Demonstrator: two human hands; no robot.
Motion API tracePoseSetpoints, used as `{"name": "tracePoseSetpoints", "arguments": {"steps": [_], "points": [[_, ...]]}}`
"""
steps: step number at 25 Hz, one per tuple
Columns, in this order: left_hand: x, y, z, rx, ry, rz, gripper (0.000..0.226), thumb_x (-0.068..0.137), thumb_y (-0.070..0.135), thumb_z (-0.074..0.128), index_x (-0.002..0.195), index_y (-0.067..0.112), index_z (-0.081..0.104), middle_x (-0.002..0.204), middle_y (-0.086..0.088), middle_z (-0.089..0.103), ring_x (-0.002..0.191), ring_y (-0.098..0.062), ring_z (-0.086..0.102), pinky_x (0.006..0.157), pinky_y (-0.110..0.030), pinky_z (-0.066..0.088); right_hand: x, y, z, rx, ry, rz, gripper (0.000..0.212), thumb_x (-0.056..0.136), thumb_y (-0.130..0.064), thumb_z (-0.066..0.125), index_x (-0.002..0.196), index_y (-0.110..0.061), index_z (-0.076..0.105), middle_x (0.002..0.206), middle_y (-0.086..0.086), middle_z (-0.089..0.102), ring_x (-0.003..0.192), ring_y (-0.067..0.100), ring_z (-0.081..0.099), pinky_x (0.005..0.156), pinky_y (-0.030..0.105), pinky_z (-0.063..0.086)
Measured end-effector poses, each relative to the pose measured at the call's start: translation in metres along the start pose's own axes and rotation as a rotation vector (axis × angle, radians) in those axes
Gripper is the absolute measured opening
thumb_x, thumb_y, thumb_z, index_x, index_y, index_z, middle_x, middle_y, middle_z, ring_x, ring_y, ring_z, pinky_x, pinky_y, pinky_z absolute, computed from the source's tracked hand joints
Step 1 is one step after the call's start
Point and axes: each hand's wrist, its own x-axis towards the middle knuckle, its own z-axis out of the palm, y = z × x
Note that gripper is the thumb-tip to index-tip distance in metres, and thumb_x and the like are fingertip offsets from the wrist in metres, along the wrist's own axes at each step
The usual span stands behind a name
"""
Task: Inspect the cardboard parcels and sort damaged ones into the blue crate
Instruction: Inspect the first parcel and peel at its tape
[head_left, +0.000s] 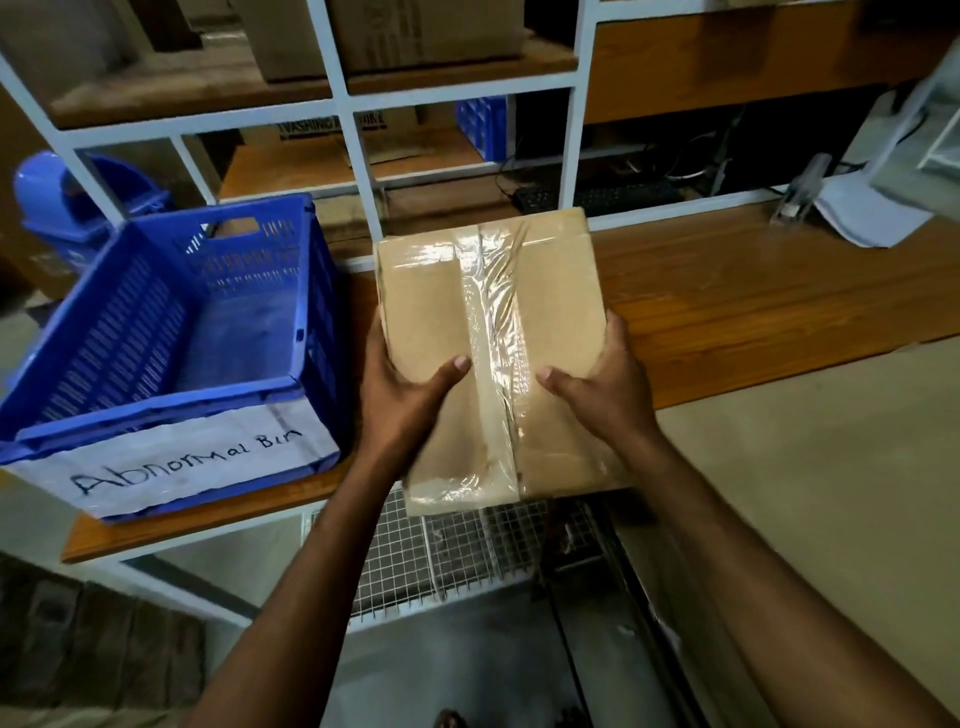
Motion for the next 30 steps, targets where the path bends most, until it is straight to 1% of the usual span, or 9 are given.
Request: {"name": "tracePoseSetpoints", "arguments": {"steps": [5, 9, 11, 13, 16, 20, 25, 27, 30], "points": [[0.003, 0.006, 0.003, 0.12, -0.146, -0.045, 0.116, 0.072, 0.05, 0.091, 0.159, 0.037, 0.014, 0.152, 0.003, 0.043, 0.13, -0.017, 0.048, 0.103, -0.039, 0.048, 0.009, -0.003, 0.0, 0.049, 0.109, 0.018, 0.095, 0.081, -0.027, 0.086, 0.157, -0.025, 0.029, 0.144, 0.002, 0.053, 0.119, 0.015, 0.05, 0.096, 0.039, 0.048], [-0.031, -0.007, 0.007, 0.083, -0.044, -0.068, 0.102, 0.074, 0.053, 0.089, 0.154, 0.032, 0.029, 0.142, 0.007, 0.053, 0.122, -0.013, 0.057, 0.096, -0.032, 0.054, -0.002, 0.015, -0.007, -0.003, -0.049, 0.052, 0.113, 0.076, -0.028, 0.09, 0.16, -0.03, 0.014, 0.149, 0.001, 0.045, 0.127, 0.019, 0.047, 0.101, 0.043, 0.045], [-0.025, -0.005, 0.012, 0.122, -0.028, -0.034, 0.097, 0.079, 0.052, 0.085, 0.156, 0.029, 0.031, 0.142, 0.01, 0.053, 0.121, -0.009, 0.055, 0.095, -0.029, 0.053, -0.006, 0.019, -0.001, -0.049, 0.033, 0.039, 0.113, 0.075, -0.03, 0.091, 0.16, -0.028, 0.017, 0.15, 0.002, 0.046, 0.13, 0.022, 0.047, 0.1, 0.039, 0.043], [-0.009, 0.0, 0.007, 0.146, -0.132, -0.031, 0.106, 0.08, 0.052, 0.085, 0.162, 0.032, 0.02, 0.153, 0.006, 0.047, 0.127, -0.01, 0.051, 0.103, -0.036, 0.051, 0.001, 0.016, -0.003, -0.04, 0.064, 0.046, 0.111, 0.075, -0.033, 0.09, 0.16, -0.026, 0.018, 0.151, 0.003, 0.047, 0.132, 0.024, 0.048, 0.097, 0.036, 0.041], [-0.005, -0.004, -0.001, 0.136, -0.337, -0.072, 0.129, 0.076, 0.044, 0.09, 0.164, 0.035, -0.004, 0.164, 0.003, 0.029, 0.138, -0.012, 0.04, 0.111, -0.036, 0.042, 0.006, 0.02, -0.016, -0.042, -0.111, 0.092, 0.125, 0.074, -0.029, 0.092, 0.162, -0.03, 0.003, 0.153, 0.003, 0.042, 0.129, 0.02, 0.045, 0.101, 0.042, 0.042], [-0.017, -0.011, 0.013, 0.193, -0.182, -0.057, 0.117, 0.08, 0.054, 0.084, 0.165, 0.032, 0.007, 0.17, 0.001, 0.022, 0.148, -0.019, 0.034, 0.119, -0.046, 0.038, 0.003, 0.024, -0.01, -0.137, -0.031, 0.05, 0.113, 0.076, -0.032, 0.09, 0.161, -0.029, 0.016, 0.151, 0.003, 0.045, 0.132, 0.024, 0.048, 0.098, 0.041, 0.048], [-0.008, -0.013, 0.006, 0.184, -0.395, -0.05, 0.094, 0.076, 0.05, 0.085, 0.156, 0.038, 0.037, 0.168, -0.001, 0.02, 0.146, -0.022, 0.034, 0.116, -0.048, 0.043, 0.004, 0.034, -0.021, -0.074, -0.187, 0.092, 0.108, 0.073, -0.03, 0.092, 0.158, -0.037, 0.025, 0.156, 0.0, 0.04, 0.135, 0.024, 0.045, 0.106, 0.051, 0.049], [-0.01, -0.013, 0.012, 0.192, -0.338, -0.043, 0.087, 0.077, 0.048, 0.085, 0.152, 0.04, 0.042, 0.172, -0.001, 0.012, 0.153, -0.026, 0.026, 0.118, -0.046, 0.039, 0.003, 0.039, -0.021, -0.049, -0.138, 0.083, 0.094, 0.076, -0.031, 0.09, 0.153, -0.034, 0.037, 0.155, -0.002, 0.042, 0.134, 0.022, 0.046, 0.105, 0.048, 0.05], [-0.009, -0.014, 0.011, 0.232, -0.398, -0.058, 0.091, 0.074, 0.053, 0.085, 0.152, 0.046, 0.04, 0.174, 0.004, -0.004, 0.156, -0.026, 0.016, 0.116, -0.04, 0.034, 0.001, 0.043, -0.03, 0.068, -0.223, 0.123, 0.097, 0.076, -0.026, 0.09, 0.155, -0.034, 0.034, 0.148, -0.003, 0.044, 0.125, 0.018, 0.049, 0.099, 0.039, 0.052]]}}
